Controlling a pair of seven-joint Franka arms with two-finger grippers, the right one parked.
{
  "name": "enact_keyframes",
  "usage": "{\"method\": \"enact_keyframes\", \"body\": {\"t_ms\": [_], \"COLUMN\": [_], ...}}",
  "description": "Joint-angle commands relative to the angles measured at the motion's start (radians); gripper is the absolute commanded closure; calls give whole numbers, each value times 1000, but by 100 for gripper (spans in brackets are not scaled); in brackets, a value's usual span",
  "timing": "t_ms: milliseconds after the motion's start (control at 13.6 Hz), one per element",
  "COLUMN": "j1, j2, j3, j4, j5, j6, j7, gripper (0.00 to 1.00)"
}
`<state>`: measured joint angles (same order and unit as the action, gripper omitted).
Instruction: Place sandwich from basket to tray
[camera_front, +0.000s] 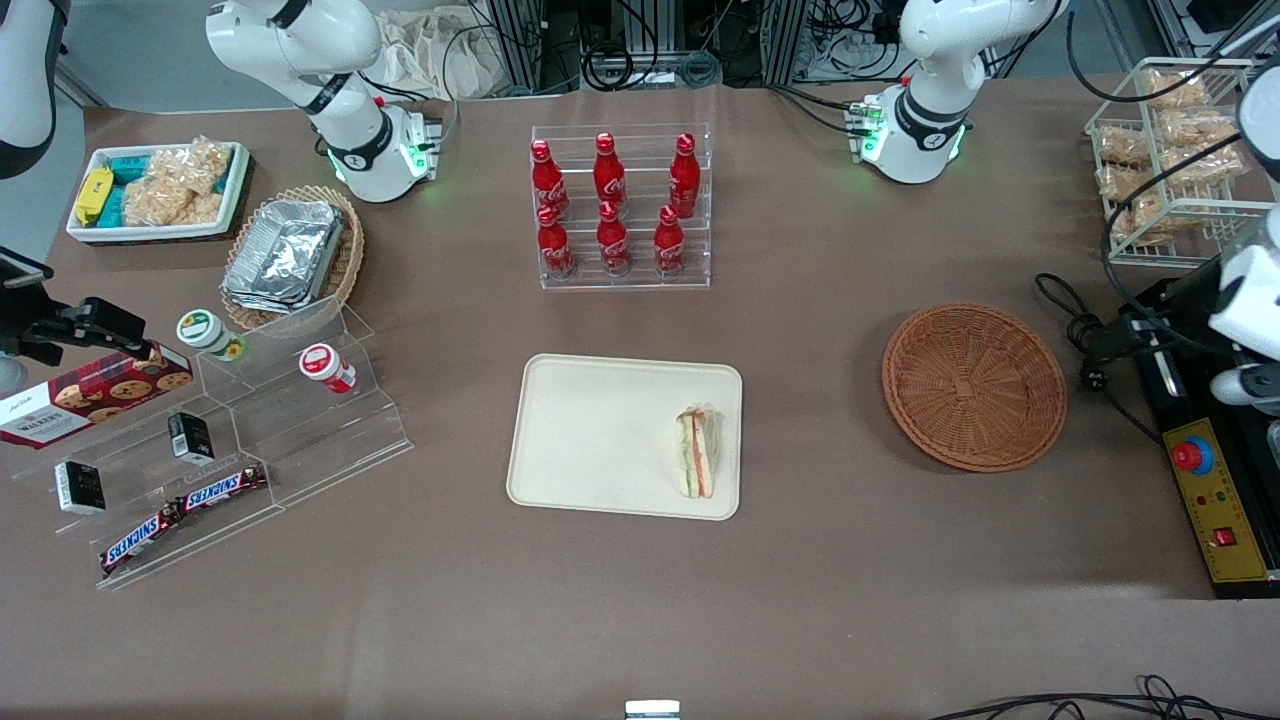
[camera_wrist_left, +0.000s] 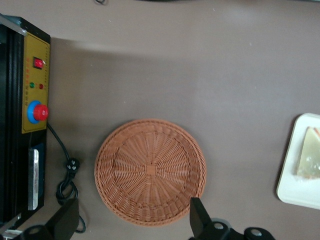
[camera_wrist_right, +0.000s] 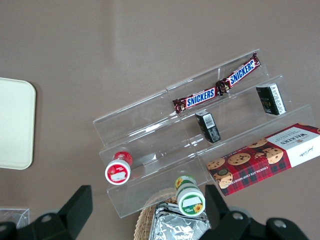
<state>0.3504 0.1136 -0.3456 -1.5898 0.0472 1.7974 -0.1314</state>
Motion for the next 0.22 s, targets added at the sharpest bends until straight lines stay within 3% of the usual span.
{"method": "enact_keyframes", "body": {"t_ms": [0,147], "j1": [18,13], "j2": [57,49], "j3": [-6,-7], "j4": [111,116], "j5": [-13,-6], "j6": [-18,-23], "j7": [16,13], "gripper": [0,0]}}
